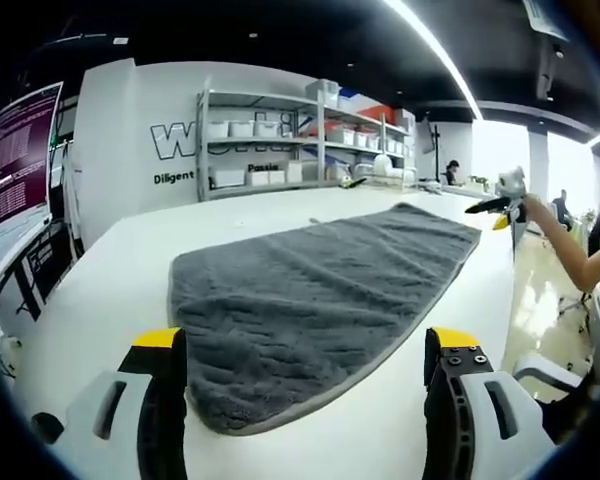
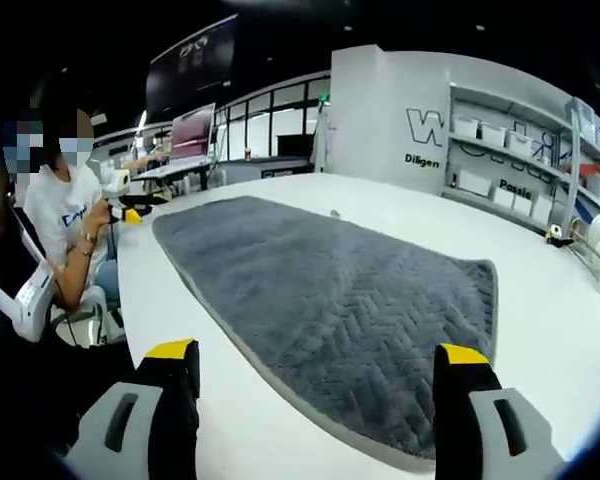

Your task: Open the folded towel by lifting each exposed corner and separating the folded layers until the towel lies flat within the target outline without major curled edges

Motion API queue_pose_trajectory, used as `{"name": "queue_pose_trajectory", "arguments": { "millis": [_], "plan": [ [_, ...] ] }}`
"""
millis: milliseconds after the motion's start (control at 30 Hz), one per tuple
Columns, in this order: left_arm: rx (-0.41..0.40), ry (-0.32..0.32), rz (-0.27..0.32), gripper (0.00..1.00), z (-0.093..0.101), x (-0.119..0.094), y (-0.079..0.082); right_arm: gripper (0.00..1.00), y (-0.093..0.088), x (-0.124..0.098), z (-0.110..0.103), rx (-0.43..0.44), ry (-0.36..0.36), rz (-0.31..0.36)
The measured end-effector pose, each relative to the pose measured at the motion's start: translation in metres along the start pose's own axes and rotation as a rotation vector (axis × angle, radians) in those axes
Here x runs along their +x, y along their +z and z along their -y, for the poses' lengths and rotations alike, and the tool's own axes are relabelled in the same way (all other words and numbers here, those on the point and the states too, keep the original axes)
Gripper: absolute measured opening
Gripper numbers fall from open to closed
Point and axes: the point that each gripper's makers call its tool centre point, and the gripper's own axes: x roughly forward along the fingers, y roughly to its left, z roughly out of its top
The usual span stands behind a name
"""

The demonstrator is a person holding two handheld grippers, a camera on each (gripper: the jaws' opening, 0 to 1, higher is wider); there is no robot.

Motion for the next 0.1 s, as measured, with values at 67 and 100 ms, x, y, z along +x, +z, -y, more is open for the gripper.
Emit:
{"name": "queue_pose_trajectory", "arguments": {
  "millis": [67, 100],
  "plan": [
    [0.0, -0.002, 0.003, 0.97, 0.0008, -0.0001, 0.0008, 0.99, -0.001, -0.0009, 0.0009, -0.004, -0.002, -0.006],
    [0.0, -0.001, 0.003, 0.97, 0.0008, 0.0, 0.001, 0.99, -0.0012, -0.0015, 0.002, -0.004, -0.002, -0.008]
  ]
}}
